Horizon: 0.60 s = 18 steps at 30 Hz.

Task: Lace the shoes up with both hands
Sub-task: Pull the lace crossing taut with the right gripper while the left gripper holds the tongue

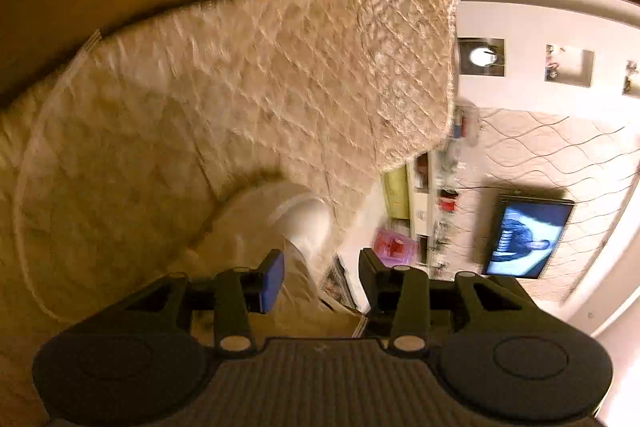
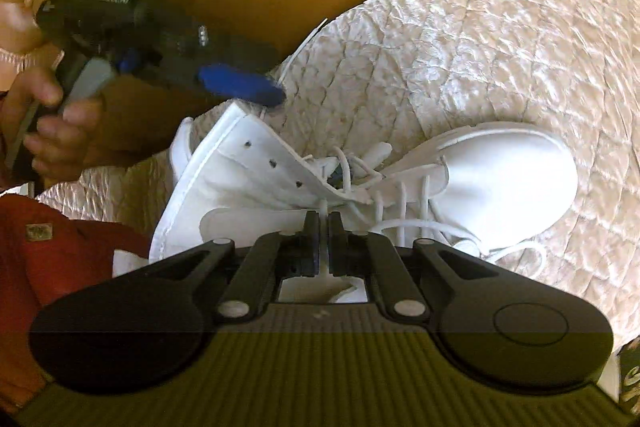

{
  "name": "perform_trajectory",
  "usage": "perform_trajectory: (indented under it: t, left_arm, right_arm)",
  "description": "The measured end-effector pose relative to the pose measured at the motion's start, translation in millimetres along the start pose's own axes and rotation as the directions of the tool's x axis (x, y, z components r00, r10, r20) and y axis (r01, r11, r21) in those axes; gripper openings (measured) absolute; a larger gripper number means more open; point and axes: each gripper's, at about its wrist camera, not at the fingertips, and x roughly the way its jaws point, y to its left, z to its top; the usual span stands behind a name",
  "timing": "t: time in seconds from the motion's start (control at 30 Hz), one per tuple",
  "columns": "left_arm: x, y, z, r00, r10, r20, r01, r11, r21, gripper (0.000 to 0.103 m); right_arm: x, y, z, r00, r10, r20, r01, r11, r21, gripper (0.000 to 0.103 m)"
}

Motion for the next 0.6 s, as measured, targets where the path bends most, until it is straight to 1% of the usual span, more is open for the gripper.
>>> perform_trajectory:
  t: [0.07, 0.1, 0.13, 0.2, 0.23, 0.27, 0.3, 0.4, 0.43, 0.47, 0.53, 0.57, 0.6]
  left_arm:
    - [9.8, -5.4, -2.6, 0.994, 0.099, -0.041, -0.097, 0.994, 0.047, 0.045]
    - [17.6, -9.4, -6.6, 0.986, 0.149, -0.075, -0.143, 0.987, 0.08, 0.043]
    - [26.6, -17.9, -13.5, 0.977, 0.185, -0.104, -0.169, 0.975, 0.144, 0.038]
    - [41.9, -40.7, -29.9, 0.963, 0.234, -0.137, -0.184, 0.935, 0.303, 0.037]
    - [45.8, -53.6, -37.5, 0.957, 0.261, -0.129, -0.196, 0.905, 0.378, 0.033]
    - [48.8, -62.3, -41.7, 0.951, 0.284, -0.122, -0.208, 0.881, 0.425, 0.029]
    - [51.2, -67.8, -43.3, 0.946, 0.301, -0.12, -0.218, 0.866, 0.45, 0.029]
    - [57.2, -77.4, -46.2, 0.932, 0.344, -0.114, -0.252, 0.84, 0.48, 0.031]
    - [58.4, -79.7, -46.8, 0.928, 0.355, -0.111, -0.262, 0.835, 0.484, 0.034]
    - [59.1, -81.5, -47.0, 0.925, 0.364, -0.11, -0.27, 0.832, 0.485, 0.034]
    - [63.5, -84.6, -47.4, 0.925, 0.365, -0.109, -0.272, 0.834, 0.479, 0.034]
    - [64.0, -86.7, -48.1, 0.924, 0.365, -0.111, -0.272, 0.834, 0.481, 0.036]
    - [64.1, -89.5, -49.6, 0.922, 0.372, -0.11, -0.275, 0.827, 0.491, 0.037]
  right_arm:
    - [-2.0, -4.6, -4.8, 1.0, 0.015, 0.024, -0.015, 0.999, 0.028, 0.008]
    - [-2.9, -6.5, -6.4, 0.999, 0.019, 0.035, -0.02, 0.999, 0.039, 0.008]
    - [-3.3, -8.0, -7.9, 0.999, 0.022, 0.045, -0.025, 0.999, 0.048, 0.008]
    - [-3.5, -8.4, -11.3, 0.998, 0.021, 0.064, -0.025, 0.998, 0.058, 0.008]
    - [-3.5, -8.5, -13.0, 0.997, 0.021, 0.074, -0.025, 0.998, 0.063, 0.008]
    - [-3.1, -7.9, -15.0, 0.997, 0.017, 0.073, -0.022, 0.998, 0.062, 0.008]
    - [-2.7, -7.4, -17.0, 0.997, 0.014, 0.073, -0.019, 0.998, 0.06, 0.008]
    - [-5.1, -11.0, -23.2, 0.995, 0.019, 0.098, -0.027, 0.996, 0.081, 0.008]
    - [-5.5, -11.8, -25.2, 0.994, 0.02, 0.107, -0.03, 0.996, 0.087, 0.008]
    - [-5.8, -12.7, -27.3, 0.993, 0.021, 0.117, -0.032, 0.995, 0.093, 0.008]
    - [-5.9, -14.6, -31.9, 0.99, 0.022, 0.139, -0.037, 0.994, 0.106, 0.008]
    - [-6.3, -15.0, -34.7, 0.988, 0.02, 0.152, -0.037, 0.993, 0.109, 0.008]
    - [-6.7, -15.4, -37.7, 0.986, 0.017, 0.165, -0.036, 0.993, 0.113, 0.008]
